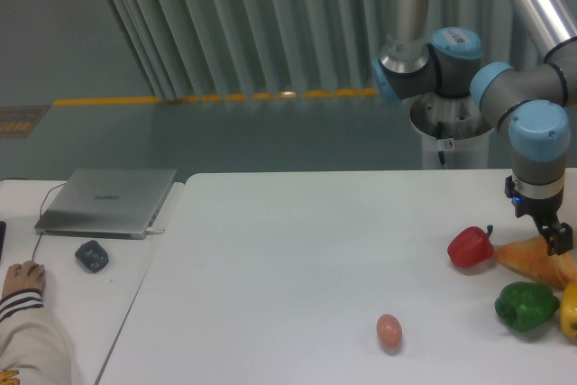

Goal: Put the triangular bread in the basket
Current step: 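Lower the gripper down onto the triangular golden bread, then close the gripper on the triangular bread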

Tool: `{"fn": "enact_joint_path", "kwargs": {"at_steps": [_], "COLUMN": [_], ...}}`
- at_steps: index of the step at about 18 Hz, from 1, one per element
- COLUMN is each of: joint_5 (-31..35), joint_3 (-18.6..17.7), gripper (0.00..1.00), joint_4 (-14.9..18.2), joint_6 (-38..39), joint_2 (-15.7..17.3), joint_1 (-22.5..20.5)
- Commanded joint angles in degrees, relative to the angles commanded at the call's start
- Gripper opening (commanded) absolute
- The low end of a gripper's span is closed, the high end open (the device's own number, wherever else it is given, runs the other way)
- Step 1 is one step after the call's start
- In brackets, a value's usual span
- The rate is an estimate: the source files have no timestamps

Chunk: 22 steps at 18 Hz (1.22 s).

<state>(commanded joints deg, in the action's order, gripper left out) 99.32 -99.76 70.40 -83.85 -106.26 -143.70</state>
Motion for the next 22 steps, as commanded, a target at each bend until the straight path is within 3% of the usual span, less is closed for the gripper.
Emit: {"fn": "enact_joint_path", "kwargs": {"at_steps": [4,7,12,14,18,22], "joint_5": [-0.09,0.00,0.00,0.00,0.00,0.00], "joint_3": [0.00,0.00,0.09,0.09,0.18,0.26], "gripper": [0.91,0.82,0.50,0.46,0.24,0.10], "joint_4": [-0.09,-0.17,-0.18,-0.26,-0.26,-0.26], "joint_6": [0.26,0.35,0.44,0.52,0.61,0.61], "joint_2": [-0.09,-0.18,-0.18,-0.18,-0.18,-0.18], "joint_1": [0.00,0.26,0.26,0.26,0.26,0.26]}}
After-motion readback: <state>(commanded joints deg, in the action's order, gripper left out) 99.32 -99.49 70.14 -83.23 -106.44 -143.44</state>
